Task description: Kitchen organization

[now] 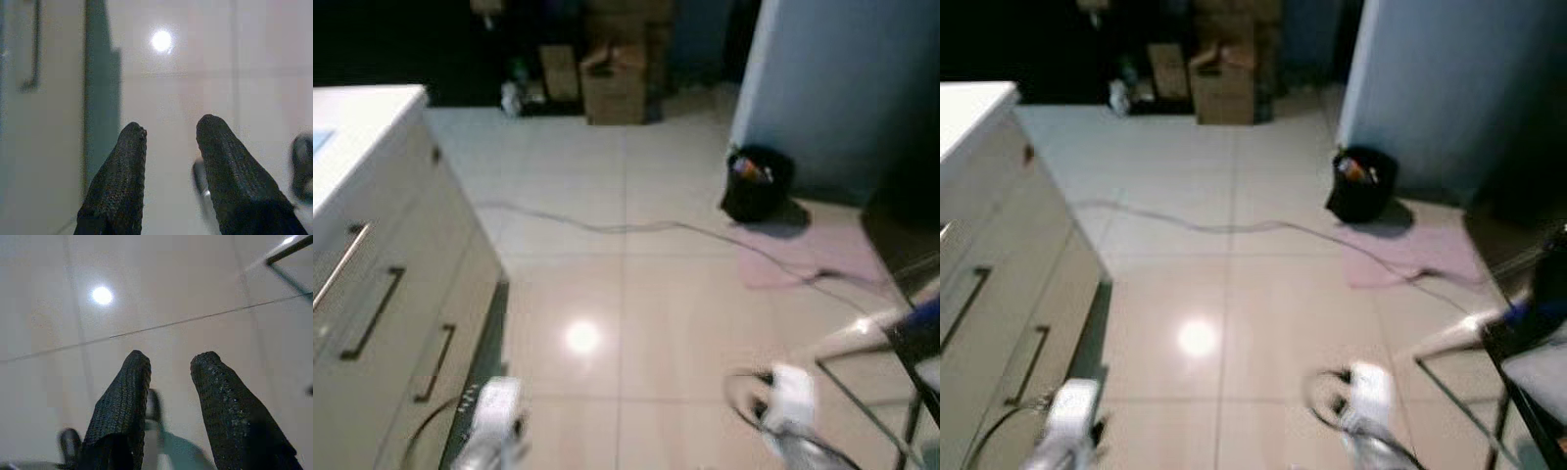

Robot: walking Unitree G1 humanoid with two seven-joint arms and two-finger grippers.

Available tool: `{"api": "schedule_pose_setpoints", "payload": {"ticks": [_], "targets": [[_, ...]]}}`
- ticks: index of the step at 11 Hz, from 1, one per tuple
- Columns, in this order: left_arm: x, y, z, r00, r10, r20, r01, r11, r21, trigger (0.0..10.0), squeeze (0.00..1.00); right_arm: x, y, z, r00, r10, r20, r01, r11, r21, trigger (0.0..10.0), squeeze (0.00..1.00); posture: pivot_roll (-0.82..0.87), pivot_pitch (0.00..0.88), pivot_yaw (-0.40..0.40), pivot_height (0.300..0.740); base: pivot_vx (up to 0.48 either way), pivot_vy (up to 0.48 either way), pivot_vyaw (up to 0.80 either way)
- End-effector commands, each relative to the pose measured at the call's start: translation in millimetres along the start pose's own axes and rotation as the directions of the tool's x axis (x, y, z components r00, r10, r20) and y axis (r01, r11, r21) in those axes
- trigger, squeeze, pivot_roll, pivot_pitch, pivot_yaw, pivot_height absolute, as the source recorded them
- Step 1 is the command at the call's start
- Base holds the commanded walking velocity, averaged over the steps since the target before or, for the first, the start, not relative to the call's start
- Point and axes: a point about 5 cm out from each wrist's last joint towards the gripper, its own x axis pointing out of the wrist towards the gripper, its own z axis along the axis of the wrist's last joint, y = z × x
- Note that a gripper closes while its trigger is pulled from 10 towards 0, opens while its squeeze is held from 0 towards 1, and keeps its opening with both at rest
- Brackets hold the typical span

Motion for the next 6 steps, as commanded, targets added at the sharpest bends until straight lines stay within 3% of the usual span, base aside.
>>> {"api": "schedule_pose_setpoints", "payload": {"ticks": [1, 6], "targets": [[-4.1, 12.5, -14.2, 0.998, 0.033, -0.046, -0.033, 0.999, 0.006, 10.0, 0.0, 2.9, 13.4, 11.1, 0.999, 0.032, 0.035, -0.032, 0.999, 0.005, 10.0, 0.0, 0.06, 0.064, 0.031, 0.74, 0.39, 0.0, 0.0], [-4.2, 10.5, -14.7, 0.999, 0.03, -0.045, -0.03, 1.0, 0.0, 10.0, 0.0, 2.9, 13.0, 11.2, 0.999, 0.033, 0.034, -0.033, 0.999, -0.004, 10.0, 0.0, 0.06, 0.072, 0.025, 0.74, 0.393, 0.0, 0.0]]}}
